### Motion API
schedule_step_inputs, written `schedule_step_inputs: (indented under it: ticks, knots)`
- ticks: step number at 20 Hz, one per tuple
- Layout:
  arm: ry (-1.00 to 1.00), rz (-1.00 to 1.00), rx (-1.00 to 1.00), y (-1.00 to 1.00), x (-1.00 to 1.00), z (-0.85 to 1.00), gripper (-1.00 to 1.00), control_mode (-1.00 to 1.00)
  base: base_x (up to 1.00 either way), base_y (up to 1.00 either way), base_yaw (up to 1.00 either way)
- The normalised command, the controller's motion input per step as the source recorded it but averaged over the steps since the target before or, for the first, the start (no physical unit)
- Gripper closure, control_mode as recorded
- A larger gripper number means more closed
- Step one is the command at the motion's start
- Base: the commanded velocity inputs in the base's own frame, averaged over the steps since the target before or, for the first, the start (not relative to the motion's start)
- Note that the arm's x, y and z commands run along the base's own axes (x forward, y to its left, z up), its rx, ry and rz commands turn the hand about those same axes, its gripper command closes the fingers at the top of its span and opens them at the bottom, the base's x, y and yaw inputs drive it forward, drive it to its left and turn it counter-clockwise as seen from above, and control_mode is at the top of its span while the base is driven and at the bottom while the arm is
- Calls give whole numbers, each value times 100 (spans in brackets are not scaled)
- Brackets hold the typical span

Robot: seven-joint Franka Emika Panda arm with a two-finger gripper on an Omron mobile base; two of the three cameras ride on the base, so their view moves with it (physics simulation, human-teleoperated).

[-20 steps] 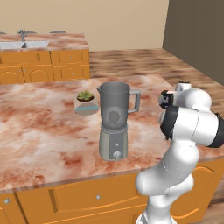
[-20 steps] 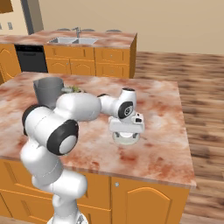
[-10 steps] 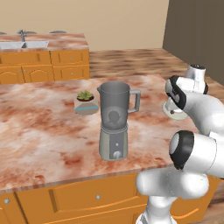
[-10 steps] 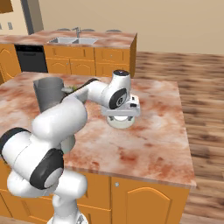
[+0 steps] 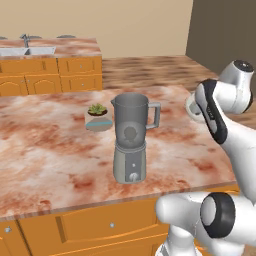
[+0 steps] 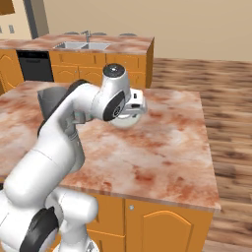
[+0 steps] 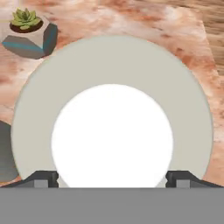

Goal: Open the blender lid, put the mango in the blender, close the lid, and start the blender.

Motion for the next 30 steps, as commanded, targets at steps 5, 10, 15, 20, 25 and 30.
schedule_step_inputs:
  ticks: [5,10,15,20,25,30]
  knots:
    - [-19,0,0,51,-30,100,100,-100,0,0,0]
    - [-8,0,0,75,-22,99,100,-100,0,0,0]
    - [-2,2,-1,84,-25,80,100,-100,0,0,0]
    - [8,7,-2,99,-21,24,100,-100,0,0,0]
    - [17,9,-1,74,-3,-12,100,-100,0,0,0]
    - [19,9,-1,27,21,-38,100,-100,0,0,0]
